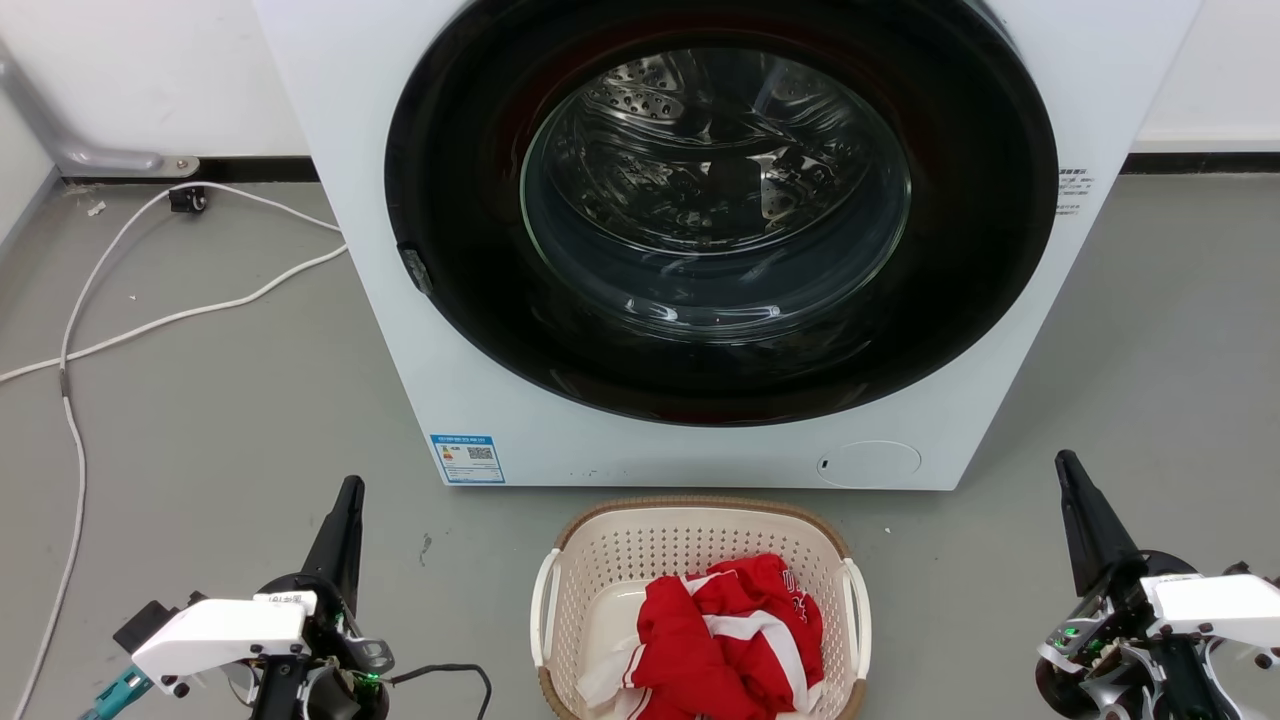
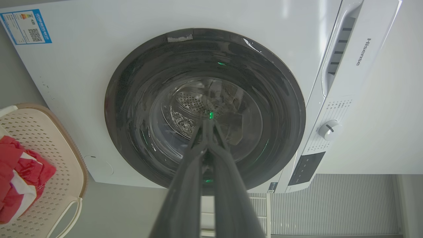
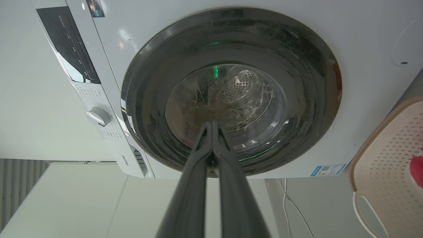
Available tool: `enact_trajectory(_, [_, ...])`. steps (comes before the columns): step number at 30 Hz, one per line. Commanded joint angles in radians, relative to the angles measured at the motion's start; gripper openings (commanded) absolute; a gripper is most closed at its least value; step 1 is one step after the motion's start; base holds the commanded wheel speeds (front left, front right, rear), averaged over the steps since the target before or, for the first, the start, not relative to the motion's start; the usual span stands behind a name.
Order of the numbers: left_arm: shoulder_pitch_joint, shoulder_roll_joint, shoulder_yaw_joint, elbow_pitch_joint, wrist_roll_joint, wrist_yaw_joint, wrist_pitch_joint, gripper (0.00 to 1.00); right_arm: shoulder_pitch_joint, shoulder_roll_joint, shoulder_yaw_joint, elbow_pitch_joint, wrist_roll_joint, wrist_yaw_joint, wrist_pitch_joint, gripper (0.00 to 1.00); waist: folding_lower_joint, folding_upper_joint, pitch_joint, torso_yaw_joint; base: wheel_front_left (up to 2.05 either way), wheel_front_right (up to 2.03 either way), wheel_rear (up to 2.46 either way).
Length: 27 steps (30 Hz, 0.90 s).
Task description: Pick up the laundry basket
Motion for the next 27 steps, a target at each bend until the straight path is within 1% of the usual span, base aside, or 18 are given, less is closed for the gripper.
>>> enact_trajectory(1, [-0.007, -0.002, 0.004, 0.001, 0.003, 0.0, 0.001, 0.0, -0.013, 0.001, -0.003, 0.001, -0.002, 0.0, 0.001, 0.0, 0.0, -0.0001, 0.0, 0.0, 0.0, 0.0, 0.0])
enact_trajectory(18, [-0.008, -0.005, 0.009, 0.001, 0.009, 0.0, 0.007, 0.0, -0.013, 0.004, -0.007, 0.001, -0.008, 0.0, 0.006, 0.0, 0.0, -0.0001, 0.0, 0.0, 0.0, 0.0, 0.0])
enact_trajectory(19, [0.001, -0.006, 0.007, 0.003, 0.003, 0.0, 0.001, 1.0, 0.0, 0.004, -0.006, 0.002, -0.002, 0.0, 0.003, 1.0, 0.0, -0.0001, 0.0, 0.0, 0.0, 0.0, 0.0])
enact_trajectory(21, [0.01, -0.01, 0.004, 0.015, 0.002, 0.0, 0.0, 1.0, 0.01, 0.007, -0.004, 0.014, -0.003, 0.0, 0.001, 1.0, 0.0, -0.0001, 0.0, 0.0, 0.0, 0.0, 0.0])
enact_trajectory(27, [0.012, -0.01, -0.023, -0.004, 0.011, 0.0, -0.025, 1.0, 0.023, 0.007, 0.013, -0.01, -0.018, 0.0, -0.024, 1.0, 0.0, -0.0001, 0.0, 0.0, 0.0, 0.0, 0.0])
